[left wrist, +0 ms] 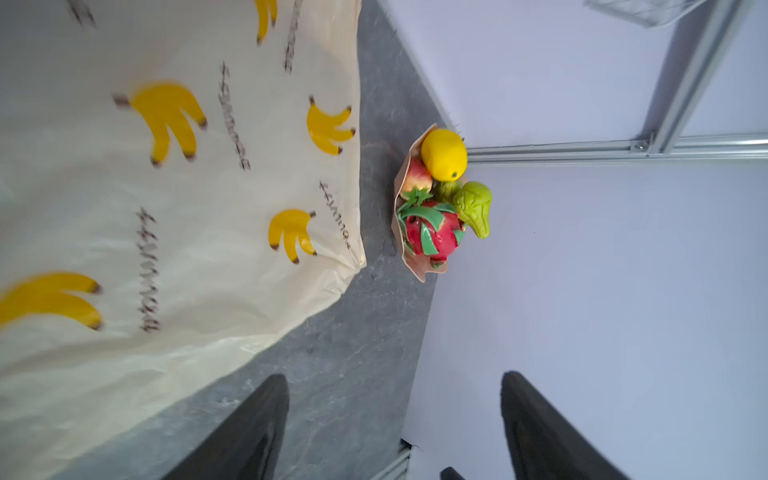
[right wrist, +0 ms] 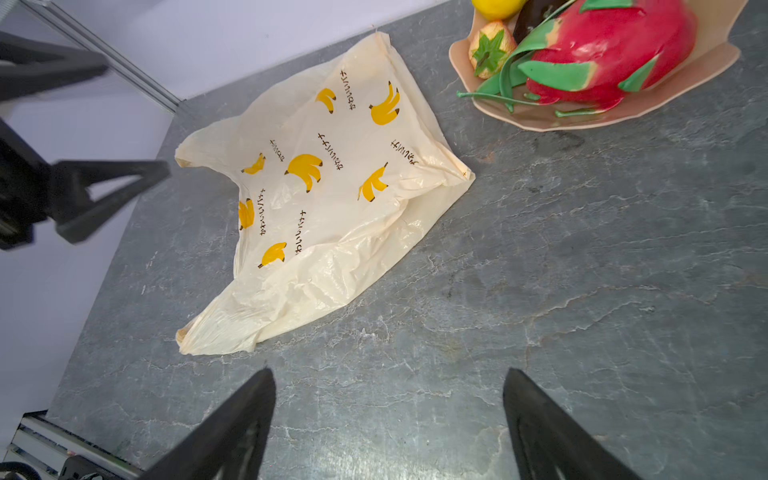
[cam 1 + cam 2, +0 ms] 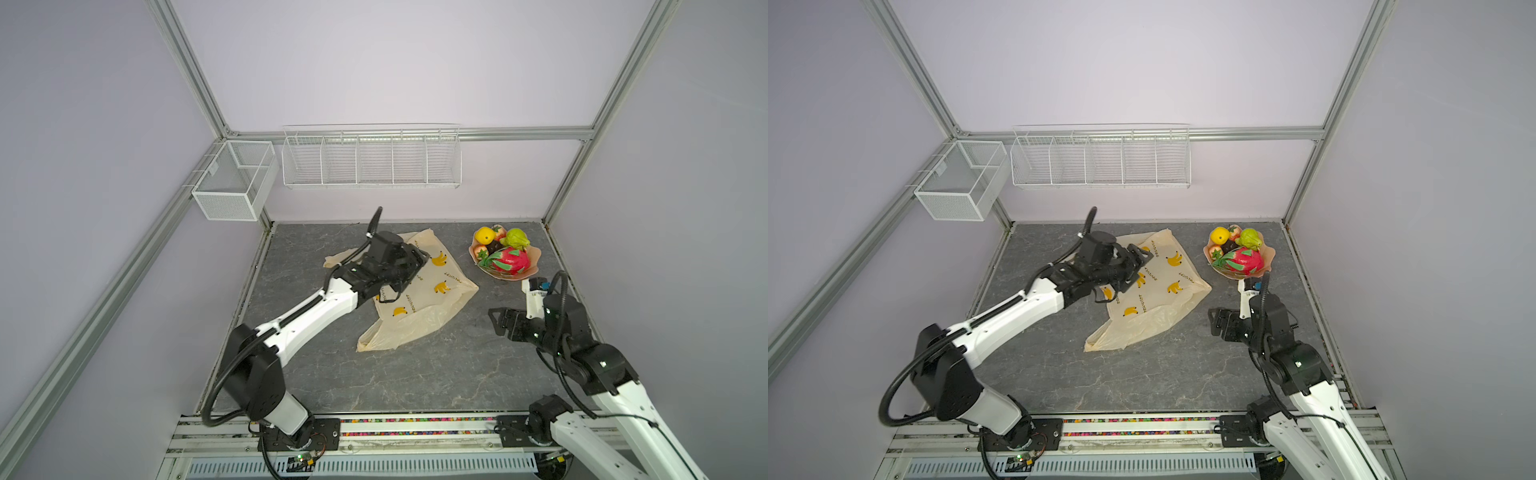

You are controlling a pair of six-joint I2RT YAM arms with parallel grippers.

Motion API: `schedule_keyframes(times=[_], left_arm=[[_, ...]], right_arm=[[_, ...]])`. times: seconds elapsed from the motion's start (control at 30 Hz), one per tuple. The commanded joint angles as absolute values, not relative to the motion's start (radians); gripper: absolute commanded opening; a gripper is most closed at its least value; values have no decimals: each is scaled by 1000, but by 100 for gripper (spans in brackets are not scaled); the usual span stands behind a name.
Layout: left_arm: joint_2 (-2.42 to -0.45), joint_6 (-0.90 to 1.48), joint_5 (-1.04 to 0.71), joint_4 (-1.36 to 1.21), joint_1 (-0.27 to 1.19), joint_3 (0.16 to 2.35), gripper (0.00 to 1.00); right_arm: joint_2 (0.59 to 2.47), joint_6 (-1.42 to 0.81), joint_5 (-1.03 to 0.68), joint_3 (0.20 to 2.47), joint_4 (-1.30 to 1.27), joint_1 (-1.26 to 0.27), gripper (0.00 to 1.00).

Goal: Place the fruits into the plastic bag

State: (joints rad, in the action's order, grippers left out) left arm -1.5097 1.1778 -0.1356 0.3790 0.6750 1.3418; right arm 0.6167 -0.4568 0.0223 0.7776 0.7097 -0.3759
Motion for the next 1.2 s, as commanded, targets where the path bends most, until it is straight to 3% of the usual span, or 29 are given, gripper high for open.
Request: schedule_keyframes(times=[0.0, 0.13, 0.23, 0.43, 0.83, 1.17], left_arm=[[-1472, 758, -87, 647, 566, 1437, 88], [-1510, 127, -1, 869, 537, 1568, 92], [-1507, -289, -57, 934, 541, 1511, 86], [-1327, -811, -41, 551, 540, 1087, 86], [-1512, -1142, -84, 369, 485, 944, 85], [-1633, -1208, -104, 188, 485, 919, 84]], right_arm=[[578, -474, 25, 792, 809, -380, 88], [572, -490, 0, 799, 858, -380, 88], [571, -502, -10, 801, 858, -380, 88], [596, -501, -39, 833, 854, -380, 88], [646, -477, -75, 872, 871, -379, 88], [556, -502, -66, 852, 903, -380, 88]])
